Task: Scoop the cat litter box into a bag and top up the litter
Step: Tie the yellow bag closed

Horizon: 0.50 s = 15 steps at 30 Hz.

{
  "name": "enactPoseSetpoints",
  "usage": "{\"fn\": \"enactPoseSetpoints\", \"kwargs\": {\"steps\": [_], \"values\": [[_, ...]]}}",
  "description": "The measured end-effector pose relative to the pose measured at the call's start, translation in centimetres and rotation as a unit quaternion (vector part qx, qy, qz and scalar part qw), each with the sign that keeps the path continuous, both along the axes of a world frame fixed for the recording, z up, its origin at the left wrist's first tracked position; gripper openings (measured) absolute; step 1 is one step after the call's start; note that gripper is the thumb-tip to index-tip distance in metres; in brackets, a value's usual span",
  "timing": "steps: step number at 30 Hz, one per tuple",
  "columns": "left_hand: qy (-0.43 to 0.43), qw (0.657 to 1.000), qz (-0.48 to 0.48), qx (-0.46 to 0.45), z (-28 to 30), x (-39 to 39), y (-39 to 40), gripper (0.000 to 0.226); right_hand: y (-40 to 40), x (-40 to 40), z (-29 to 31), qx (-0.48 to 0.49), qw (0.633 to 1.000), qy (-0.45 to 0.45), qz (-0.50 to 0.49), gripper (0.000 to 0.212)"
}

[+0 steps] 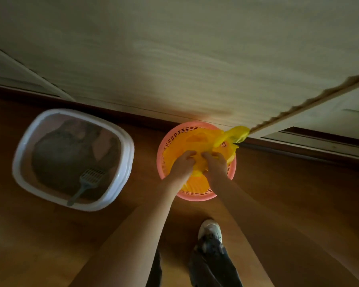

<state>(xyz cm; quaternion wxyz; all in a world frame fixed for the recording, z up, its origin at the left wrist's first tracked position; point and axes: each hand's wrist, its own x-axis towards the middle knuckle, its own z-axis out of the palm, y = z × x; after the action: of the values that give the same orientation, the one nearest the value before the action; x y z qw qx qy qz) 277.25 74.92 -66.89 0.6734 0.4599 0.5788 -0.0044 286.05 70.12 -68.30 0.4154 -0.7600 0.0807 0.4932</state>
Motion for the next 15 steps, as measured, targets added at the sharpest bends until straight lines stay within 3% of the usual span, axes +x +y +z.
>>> {"fn": "enactPoseSetpoints", "kwargs": {"steps": [3, 8, 11, 15], "values": [[0.047, 0.999, -0.015, -0.014, -2.7, -0.2, 0.5, 0.037, 0.5, 0.1, -1.5, 0.007, 0.999, 0.028, 0.014, 0.015], [0.086, 0.994, -0.064, 0.017, -3.9, -0.8, 0.8, 0.04, 0.8, 0.7, -2.3, 0.0, 0.997, 0.067, 0.024, 0.039], [0.101, 0.989, -0.089, 0.055, -4.0, -1.4, 0.4, 0.036, 0.6, 1.0, -1.9, -0.01, 0.998, 0.053, 0.026, 0.037], [0.056, 0.998, 0.038, 0.01, -3.0, -1.6, 0.6, 0.03, 0.9, 1.3, -0.3, -0.004, 0.997, 0.073, -0.001, 0.021]]}}
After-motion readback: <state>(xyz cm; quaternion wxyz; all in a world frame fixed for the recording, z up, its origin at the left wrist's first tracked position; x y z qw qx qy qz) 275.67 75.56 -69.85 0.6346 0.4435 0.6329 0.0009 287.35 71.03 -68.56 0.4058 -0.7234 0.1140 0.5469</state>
